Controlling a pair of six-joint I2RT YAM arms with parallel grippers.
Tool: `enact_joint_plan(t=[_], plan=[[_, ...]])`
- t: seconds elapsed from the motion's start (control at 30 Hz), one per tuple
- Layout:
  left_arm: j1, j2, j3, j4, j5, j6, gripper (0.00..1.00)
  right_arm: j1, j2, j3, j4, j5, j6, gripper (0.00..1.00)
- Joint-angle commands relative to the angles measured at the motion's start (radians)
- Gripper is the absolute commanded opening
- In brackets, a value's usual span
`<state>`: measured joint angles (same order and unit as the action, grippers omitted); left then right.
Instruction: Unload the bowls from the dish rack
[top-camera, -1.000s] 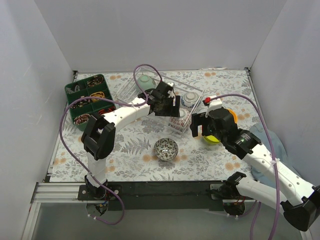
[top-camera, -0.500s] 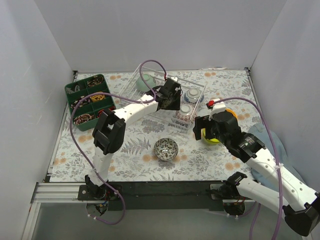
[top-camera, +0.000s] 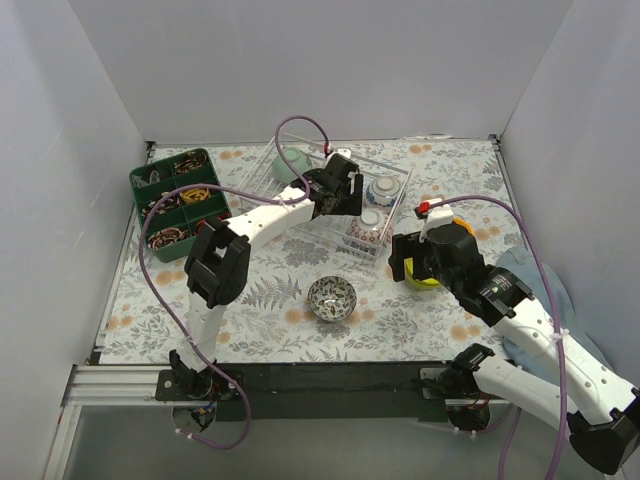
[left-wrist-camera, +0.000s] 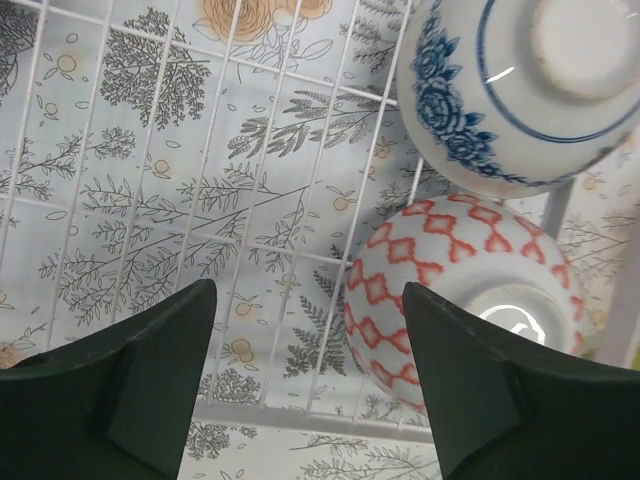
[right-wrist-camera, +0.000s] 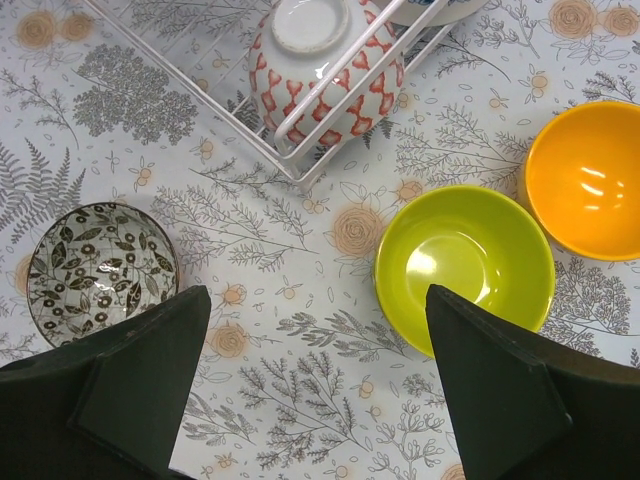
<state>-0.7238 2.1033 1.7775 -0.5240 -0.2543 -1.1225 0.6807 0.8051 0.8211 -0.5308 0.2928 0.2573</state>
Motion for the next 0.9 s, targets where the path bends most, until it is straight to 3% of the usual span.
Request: enact_joint_plan(t=[0.0, 0.23, 0.37, 0.7, 0.87], plan=[[0.000, -0.170, -0.046, 0.015, 0.039, -0.066, 0.78, -0.007, 0.016, 0.044, 0.003, 0.006, -0.015, 0.96], [0.015, -0.212, -0.086, 0.041, 0.252, -0.215, 0.93, -0.007, 0.043, 0.062, 0.003, -0.012, -0.018, 0.96], [0.015, -0.174, -0.064, 0.039, 0.313, -0.238, 0.96, -0.010, 0.046, 0.064, 0.003, -0.021, -0.018, 0.96], [-0.025, -0.098, 0.054, -0.019, 0.142, -0.103, 0.81, -0.012, 0.022, 0.047, 0.005, -0.021, -0.013, 0.96], [-0.072, -0.051, 0.098, -0.053, 0.064, -0.039, 0.81, -0.015, 0.026, 0.050, 0.003, -0.020, -0.013, 0.96]])
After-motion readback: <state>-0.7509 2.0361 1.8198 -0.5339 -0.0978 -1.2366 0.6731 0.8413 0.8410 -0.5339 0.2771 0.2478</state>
